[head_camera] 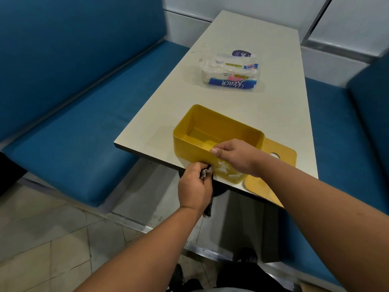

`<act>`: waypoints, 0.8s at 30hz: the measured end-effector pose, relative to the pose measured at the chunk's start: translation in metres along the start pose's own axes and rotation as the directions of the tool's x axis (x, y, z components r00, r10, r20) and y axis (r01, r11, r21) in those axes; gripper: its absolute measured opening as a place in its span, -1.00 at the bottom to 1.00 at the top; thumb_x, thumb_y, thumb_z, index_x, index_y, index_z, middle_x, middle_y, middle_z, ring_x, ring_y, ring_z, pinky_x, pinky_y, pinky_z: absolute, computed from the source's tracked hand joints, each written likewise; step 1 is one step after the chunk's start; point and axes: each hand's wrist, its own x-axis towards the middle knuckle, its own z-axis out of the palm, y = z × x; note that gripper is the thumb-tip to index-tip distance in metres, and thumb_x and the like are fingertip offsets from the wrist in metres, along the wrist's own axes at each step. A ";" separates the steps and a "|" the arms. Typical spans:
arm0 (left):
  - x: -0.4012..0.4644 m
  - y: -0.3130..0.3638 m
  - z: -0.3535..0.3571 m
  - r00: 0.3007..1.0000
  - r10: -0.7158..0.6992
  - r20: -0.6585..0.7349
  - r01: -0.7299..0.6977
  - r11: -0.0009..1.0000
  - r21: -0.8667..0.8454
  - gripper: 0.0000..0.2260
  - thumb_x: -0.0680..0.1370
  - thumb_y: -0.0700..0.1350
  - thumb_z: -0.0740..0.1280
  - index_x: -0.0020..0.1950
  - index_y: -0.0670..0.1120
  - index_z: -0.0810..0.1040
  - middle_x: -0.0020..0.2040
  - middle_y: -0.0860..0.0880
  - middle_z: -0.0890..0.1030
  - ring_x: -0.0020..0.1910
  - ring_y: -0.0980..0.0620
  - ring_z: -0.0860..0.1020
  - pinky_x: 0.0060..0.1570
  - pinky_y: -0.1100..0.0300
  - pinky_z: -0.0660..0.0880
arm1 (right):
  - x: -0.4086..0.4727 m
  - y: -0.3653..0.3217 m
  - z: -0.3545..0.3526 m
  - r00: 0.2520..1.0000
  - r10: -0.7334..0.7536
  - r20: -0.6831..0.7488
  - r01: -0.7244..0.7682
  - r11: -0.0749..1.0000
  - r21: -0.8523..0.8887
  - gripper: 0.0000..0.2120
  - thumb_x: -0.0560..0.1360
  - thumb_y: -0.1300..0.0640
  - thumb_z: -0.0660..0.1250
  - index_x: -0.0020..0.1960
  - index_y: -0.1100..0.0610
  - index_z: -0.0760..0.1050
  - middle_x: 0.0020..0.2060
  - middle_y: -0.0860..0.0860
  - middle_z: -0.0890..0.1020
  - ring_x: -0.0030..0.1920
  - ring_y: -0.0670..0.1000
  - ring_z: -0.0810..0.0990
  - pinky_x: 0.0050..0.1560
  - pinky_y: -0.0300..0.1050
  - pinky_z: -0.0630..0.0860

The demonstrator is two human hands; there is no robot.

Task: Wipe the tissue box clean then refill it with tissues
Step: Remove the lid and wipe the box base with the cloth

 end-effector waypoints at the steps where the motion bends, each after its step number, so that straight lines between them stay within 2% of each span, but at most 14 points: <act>1: 0.001 -0.002 0.000 0.999 -0.038 0.021 0.038 0.999 0.017 -0.94 0.55 -0.09 0.35 -0.06 -0.06 0.57 -0.14 0.06 0.54 -0.16 0.02 0.52 -0.21 0.22 0.40 | 0.000 0.000 0.000 1.000 0.002 0.002 -0.002 1.000 0.001 -0.58 0.61 -0.11 0.15 0.33 0.11 0.48 0.32 0.07 0.51 0.30 0.08 0.45 0.31 0.03 0.37; 3: 0.001 -0.003 0.000 0.999 -0.043 0.023 0.042 0.999 0.023 -0.96 0.55 -0.11 0.35 -0.06 -0.06 0.58 -0.13 0.06 0.54 -0.15 0.02 0.52 -0.20 0.22 0.41 | -0.001 0.000 -0.001 1.000 0.009 0.003 -0.009 1.000 0.004 -0.58 0.61 -0.11 0.15 0.34 0.11 0.48 0.32 0.07 0.51 0.31 0.09 0.45 0.33 0.05 0.37; 6: -0.002 0.003 0.003 1.000 0.012 -0.019 -0.013 1.000 -0.024 -0.93 0.55 -0.10 0.37 -0.06 -0.08 0.58 -0.14 0.07 0.55 -0.17 0.09 0.50 -0.20 0.36 0.39 | -0.001 0.001 0.000 1.000 0.011 0.004 -0.011 1.000 0.008 -0.58 0.61 -0.11 0.16 0.32 0.11 0.49 0.31 0.06 0.52 0.31 0.08 0.45 0.32 0.04 0.37; 7: -0.003 0.003 0.005 1.000 -0.006 -0.021 0.005 0.999 -0.038 -0.93 0.55 -0.09 0.36 -0.05 -0.08 0.58 -0.13 0.05 0.56 -0.16 0.08 0.51 -0.19 0.33 0.40 | 0.000 0.001 -0.001 1.000 0.016 0.004 -0.016 1.000 0.011 -0.58 0.61 -0.11 0.16 0.33 0.10 0.48 0.32 0.06 0.51 0.32 0.08 0.44 0.32 0.03 0.36; 10: -0.002 -0.003 0.010 0.986 -0.169 -0.013 0.168 0.983 -0.071 -0.93 0.56 -0.07 0.35 -0.06 -0.05 0.55 -0.10 0.00 0.58 -0.13 0.02 0.53 -0.14 0.16 0.48 | 0.000 0.000 -0.001 1.000 0.019 0.008 -0.019 1.000 0.007 -0.58 0.61 -0.11 0.15 0.35 0.10 0.47 0.34 0.06 0.49 0.33 0.08 0.43 0.33 0.03 0.35; 14: 0.000 -0.003 0.013 0.948 -0.310 -0.071 0.301 0.946 -0.119 -0.91 0.56 -0.06 0.34 -0.14 0.02 0.49 -0.16 -0.02 0.61 -0.16 -0.02 0.56 -0.15 0.11 0.50 | 0.000 0.000 -0.001 1.000 0.025 0.010 -0.026 1.000 0.012 -0.58 0.61 -0.11 0.16 0.34 0.10 0.47 0.33 0.06 0.49 0.33 0.08 0.44 0.32 0.01 0.35; 16: -0.007 0.003 0.021 0.951 -0.307 -0.045 0.297 0.943 -0.146 -0.87 0.57 -0.07 0.33 -0.17 0.03 0.47 -0.18 -0.01 0.61 -0.19 0.02 0.56 -0.19 0.19 0.46 | 0.000 -0.001 -0.001 1.000 0.026 0.012 -0.026 1.000 0.013 -0.58 0.61 -0.10 0.16 0.35 0.11 0.46 0.34 0.06 0.49 0.34 0.08 0.43 0.32 -0.01 0.34; 18: -0.021 0.010 0.034 0.963 -0.269 0.037 0.271 0.955 -0.119 -0.89 0.57 -0.07 0.34 -0.15 -0.01 0.50 -0.17 0.01 0.61 -0.20 0.09 0.55 -0.24 0.33 0.42 | 0.000 0.000 -0.001 1.000 0.024 0.012 -0.024 1.000 0.012 -0.58 0.61 -0.10 0.16 0.35 0.11 0.47 0.34 0.07 0.49 0.34 0.08 0.42 0.32 0.00 0.34; 20: -0.033 0.014 0.044 0.967 -0.223 0.123 0.234 0.969 -0.084 -0.90 0.57 -0.05 0.35 -0.10 -0.06 0.57 -0.15 0.01 0.62 -0.18 0.11 0.55 -0.18 0.33 0.46 | 0.000 0.000 -0.001 1.000 0.023 0.014 -0.023 1.000 0.010 -0.58 0.61 -0.09 0.16 0.35 0.12 0.47 0.34 0.07 0.49 0.34 0.09 0.42 0.33 0.01 0.33; 22: -0.032 0.012 0.041 0.971 -0.216 0.101 0.225 0.970 -0.090 -0.90 0.56 -0.07 0.36 -0.08 -0.07 0.59 -0.15 0.01 0.61 -0.20 0.13 0.53 -0.19 0.39 0.43 | 0.000 0.000 -0.001 1.000 0.019 0.015 -0.019 1.000 0.007 -0.58 0.61 -0.10 0.16 0.35 0.11 0.47 0.34 0.07 0.49 0.34 0.09 0.42 0.33 0.01 0.33; 24: -0.021 0.009 0.032 0.970 -0.243 -0.008 0.241 0.966 -0.095 -0.93 0.56 -0.10 0.36 -0.10 -0.07 0.55 -0.14 -0.01 0.60 -0.22 0.10 0.51 -0.24 0.45 0.34 | 0.000 0.000 -0.001 1.000 0.022 0.011 -0.022 1.000 0.003 -0.57 0.60 -0.11 0.16 0.36 0.11 0.46 0.34 0.06 0.49 0.35 0.08 0.42 0.34 0.01 0.33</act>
